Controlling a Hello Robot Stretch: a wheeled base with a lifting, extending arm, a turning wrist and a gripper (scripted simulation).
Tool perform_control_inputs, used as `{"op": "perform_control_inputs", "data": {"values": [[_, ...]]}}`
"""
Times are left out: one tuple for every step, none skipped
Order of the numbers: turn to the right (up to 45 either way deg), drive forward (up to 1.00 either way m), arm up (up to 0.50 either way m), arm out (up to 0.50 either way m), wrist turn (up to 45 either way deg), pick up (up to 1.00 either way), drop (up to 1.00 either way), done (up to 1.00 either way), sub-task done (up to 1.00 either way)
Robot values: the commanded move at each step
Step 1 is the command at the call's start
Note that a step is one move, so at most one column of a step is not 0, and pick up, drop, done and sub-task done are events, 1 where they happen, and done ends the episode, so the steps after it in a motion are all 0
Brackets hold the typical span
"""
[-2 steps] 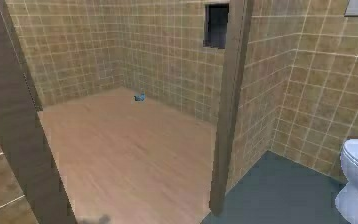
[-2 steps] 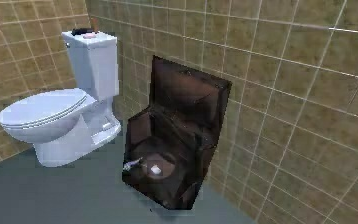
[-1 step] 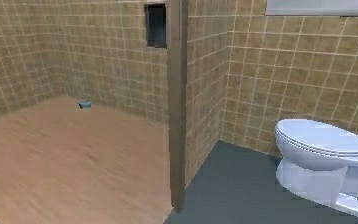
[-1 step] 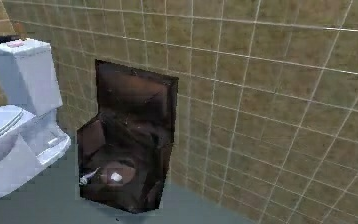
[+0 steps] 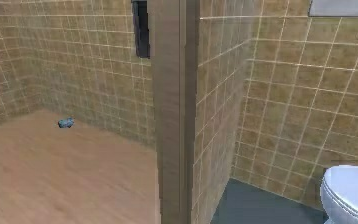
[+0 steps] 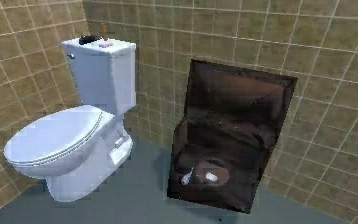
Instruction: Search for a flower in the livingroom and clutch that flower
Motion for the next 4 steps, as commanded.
{"op": "perform_control_inputs", "data": {"values": [[-45.0, 0.0, 0.0, 0.0, 0.0, 0.0, 0.0, 0.0, 0.0], [-18.0, 0.0, 0.0, 0.0, 0.0, 0.0, 0.0, 0.0, 0.0], [0.0, 0.95, 0.0, 0.0, 0.0, 0.0, 0.0, 0.0, 0.0], [0.0, 0.3, 0.0, 0.0, 0.0, 0.0, 0.0, 0.0, 0.0]]}}
